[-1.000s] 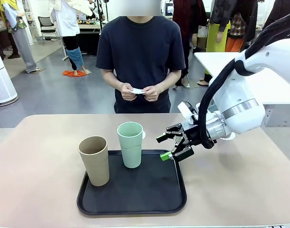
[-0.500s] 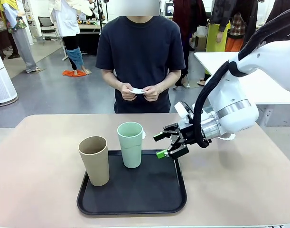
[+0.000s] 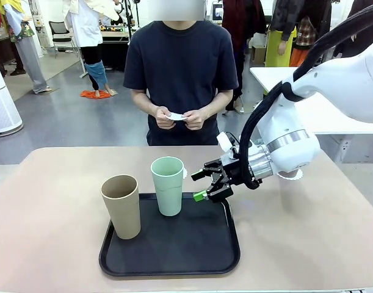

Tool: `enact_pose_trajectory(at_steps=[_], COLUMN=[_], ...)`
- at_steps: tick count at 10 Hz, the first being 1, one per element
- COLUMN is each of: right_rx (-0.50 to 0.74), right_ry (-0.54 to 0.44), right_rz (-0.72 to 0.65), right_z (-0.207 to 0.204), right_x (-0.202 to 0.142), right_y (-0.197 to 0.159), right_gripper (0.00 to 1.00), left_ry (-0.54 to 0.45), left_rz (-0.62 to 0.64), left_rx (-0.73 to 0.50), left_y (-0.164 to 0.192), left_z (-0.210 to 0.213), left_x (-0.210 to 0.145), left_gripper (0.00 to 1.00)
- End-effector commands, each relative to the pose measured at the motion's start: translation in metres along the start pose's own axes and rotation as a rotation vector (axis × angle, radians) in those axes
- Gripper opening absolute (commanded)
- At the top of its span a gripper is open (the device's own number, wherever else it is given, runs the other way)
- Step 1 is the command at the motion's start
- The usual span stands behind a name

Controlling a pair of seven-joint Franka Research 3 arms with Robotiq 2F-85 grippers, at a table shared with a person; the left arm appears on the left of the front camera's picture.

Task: Place coasters on the table and set cups on them.
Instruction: Take one Reusable plastic cup from the Flat Tray and place it on a coaster set by the human.

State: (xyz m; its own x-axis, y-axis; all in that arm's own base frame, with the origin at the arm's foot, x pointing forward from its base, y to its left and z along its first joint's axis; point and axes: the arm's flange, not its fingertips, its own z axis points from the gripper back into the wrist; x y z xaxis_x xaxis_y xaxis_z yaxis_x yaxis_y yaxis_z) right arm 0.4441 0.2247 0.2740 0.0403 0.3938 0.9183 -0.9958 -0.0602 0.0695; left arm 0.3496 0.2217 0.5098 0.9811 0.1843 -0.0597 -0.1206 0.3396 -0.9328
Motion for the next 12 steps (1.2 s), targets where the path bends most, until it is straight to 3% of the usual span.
enact_pose_trajectory(at_steps=[1,12], right_rx=[-0.020,0.041], right_ry=[-0.006,-0.015], right_rz=[0.000,-0.020], right_z=[-0.013,-0.054], right_x=[0.000,-0.001], right_y=[-0.004,-0.014], right_gripper=[1.00,1.00], left_ry=[-0.018,-0.018], left_rz=[-0.007,-0.007], left_rx=[-0.008,-0.008], left_y=[-0.001,-0.001], left_z=[0.001,0.001], left_x=[0.000,0.000], left_gripper=[1.00,1.00])
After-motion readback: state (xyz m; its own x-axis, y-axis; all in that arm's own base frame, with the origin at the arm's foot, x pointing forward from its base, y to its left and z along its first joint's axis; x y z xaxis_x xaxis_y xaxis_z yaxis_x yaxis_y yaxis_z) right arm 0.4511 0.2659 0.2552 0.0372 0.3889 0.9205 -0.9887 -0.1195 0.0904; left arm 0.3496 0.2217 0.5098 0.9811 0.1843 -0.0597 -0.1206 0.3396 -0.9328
